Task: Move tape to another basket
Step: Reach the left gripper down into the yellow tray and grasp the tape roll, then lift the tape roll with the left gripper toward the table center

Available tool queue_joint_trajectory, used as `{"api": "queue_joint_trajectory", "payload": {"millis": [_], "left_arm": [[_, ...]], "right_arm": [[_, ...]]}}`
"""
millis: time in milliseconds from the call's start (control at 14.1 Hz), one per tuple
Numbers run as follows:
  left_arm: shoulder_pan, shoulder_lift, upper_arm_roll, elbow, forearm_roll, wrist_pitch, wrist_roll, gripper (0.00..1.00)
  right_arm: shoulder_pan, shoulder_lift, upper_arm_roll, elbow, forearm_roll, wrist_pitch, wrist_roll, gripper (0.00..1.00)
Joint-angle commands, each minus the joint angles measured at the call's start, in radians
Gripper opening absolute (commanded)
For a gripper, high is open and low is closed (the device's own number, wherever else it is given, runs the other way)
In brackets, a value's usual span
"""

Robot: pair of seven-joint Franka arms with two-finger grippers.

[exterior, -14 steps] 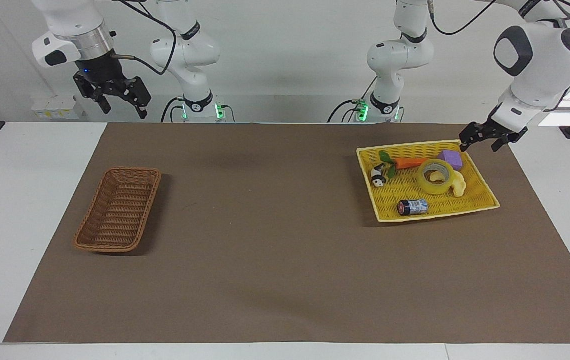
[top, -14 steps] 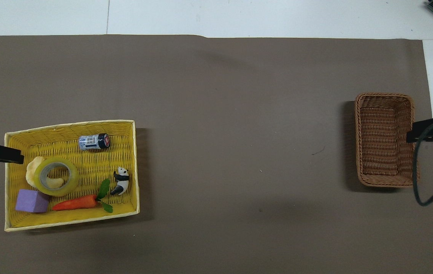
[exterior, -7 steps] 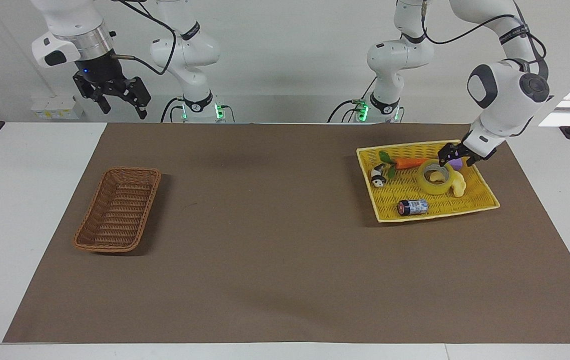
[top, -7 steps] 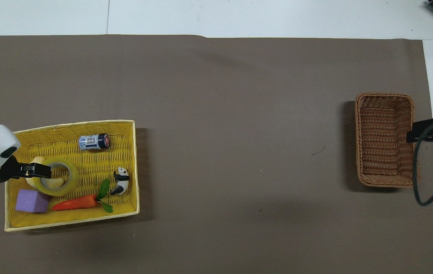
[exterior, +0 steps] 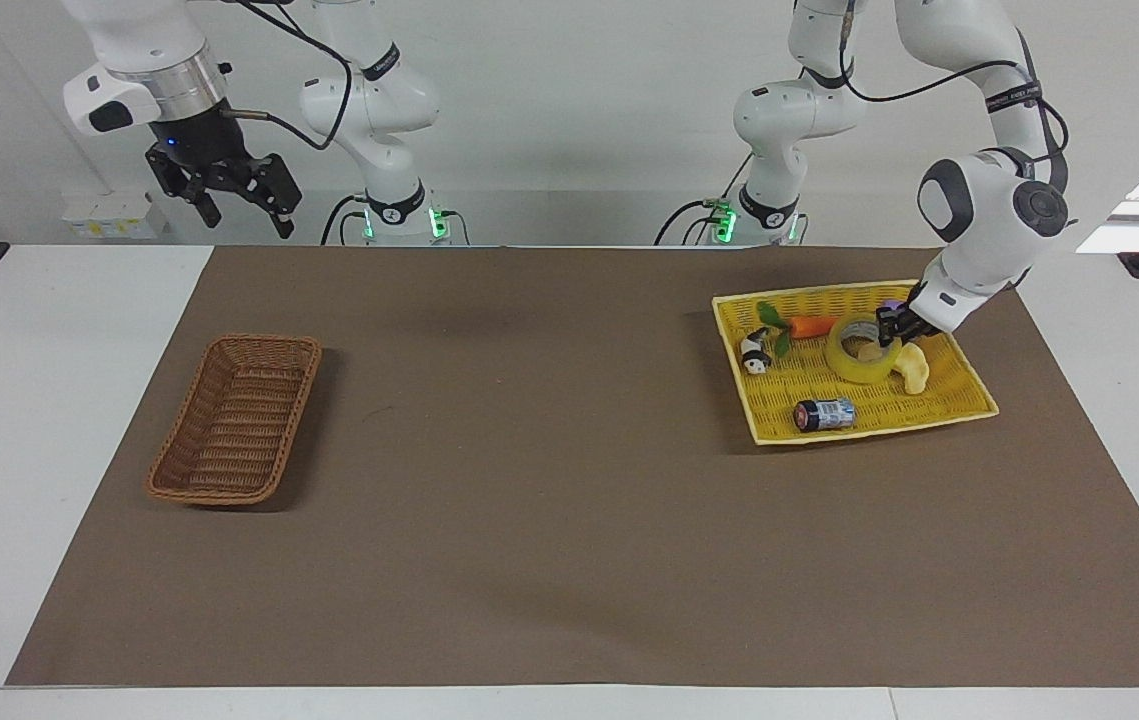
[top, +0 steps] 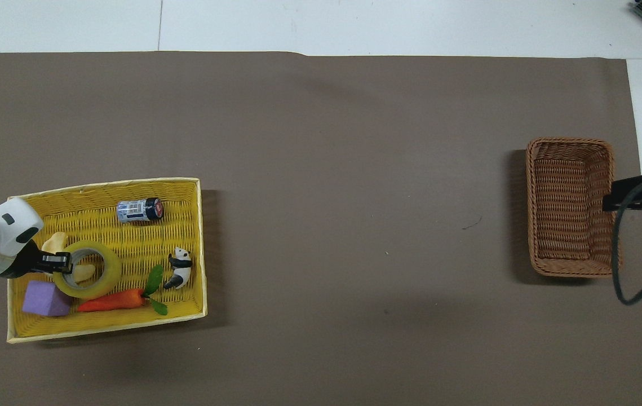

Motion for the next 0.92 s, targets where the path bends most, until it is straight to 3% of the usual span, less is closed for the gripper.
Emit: {"api": "queue_joint_trajectory", "payload": {"millis": [0,284,498,711,853], "left_arm": [[-0.041,0.055,-0.008,0.087,0.009,-0.039,-0.005,0.0],[-0.093,0.114,-0.015,0.193,-0.003,-0.093,-0.019,0.0],[-0.125,0.1,-0.022,0.24,0.002,-0.139,-0.006,0.0],[-0.243,0.101,-0.036,0.432,-0.003,-0.382,-0.073,0.0],[-0.263,0.103,-0.039,0.504,-0.081,-0.441,-0.124,0.0]], "right_arm": [[-0.012,0.006,0.003,0.012,0.021,-0.011,-0.027,1.0],[-0.012,0.006,0.003,0.013,0.021,-0.013,-0.027,1.0],[-0.012,0.006,0.003,0.013,0.021,-0.011,-0.027,1.0],[-0.012,0.006,0.003,0.013,0.021,-0.011,-0.027,1.0],[-0.012,0.006,0.003,0.013,0.021,-0.011,-0.027,1.0]]}}
